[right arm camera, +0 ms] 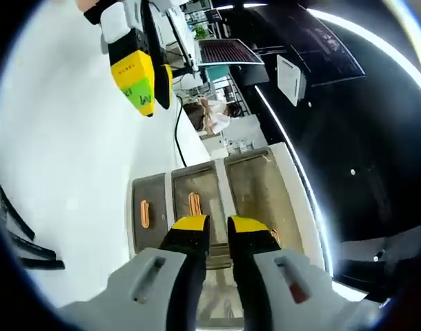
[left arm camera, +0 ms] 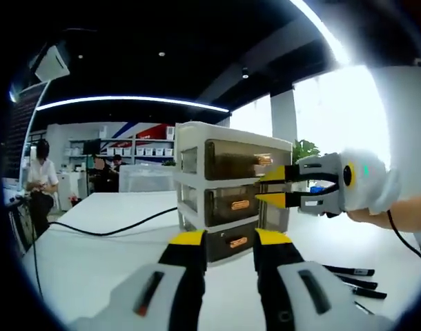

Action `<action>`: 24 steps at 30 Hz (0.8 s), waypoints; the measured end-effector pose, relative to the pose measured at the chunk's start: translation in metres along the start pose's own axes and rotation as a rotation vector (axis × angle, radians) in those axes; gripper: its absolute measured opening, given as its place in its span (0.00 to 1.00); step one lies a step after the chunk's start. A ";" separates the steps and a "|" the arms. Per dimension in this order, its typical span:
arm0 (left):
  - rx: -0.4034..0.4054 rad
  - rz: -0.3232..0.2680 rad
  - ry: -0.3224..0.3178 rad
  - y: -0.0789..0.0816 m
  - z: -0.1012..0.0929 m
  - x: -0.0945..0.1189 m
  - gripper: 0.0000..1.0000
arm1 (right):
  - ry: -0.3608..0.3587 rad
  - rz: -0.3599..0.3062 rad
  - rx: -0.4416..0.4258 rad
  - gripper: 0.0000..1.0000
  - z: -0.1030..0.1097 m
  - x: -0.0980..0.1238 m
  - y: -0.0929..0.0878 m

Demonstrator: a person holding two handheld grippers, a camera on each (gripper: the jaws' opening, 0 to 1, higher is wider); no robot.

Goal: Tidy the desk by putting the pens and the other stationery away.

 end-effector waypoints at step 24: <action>-0.096 -0.023 0.039 0.006 -0.005 0.005 0.26 | -0.014 0.139 0.194 0.11 0.015 -0.025 -0.007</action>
Point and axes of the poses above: the point that each gripper's makers call its tool centre point, and the gripper's own axes: x roughly backward along the fingers, z roughly to its left, y roughly out of its top, the point moved 1 cm from there along x, roughly backward along the fingers, and after that the axes turned 15 degrees about y, right-handed, at the moved point
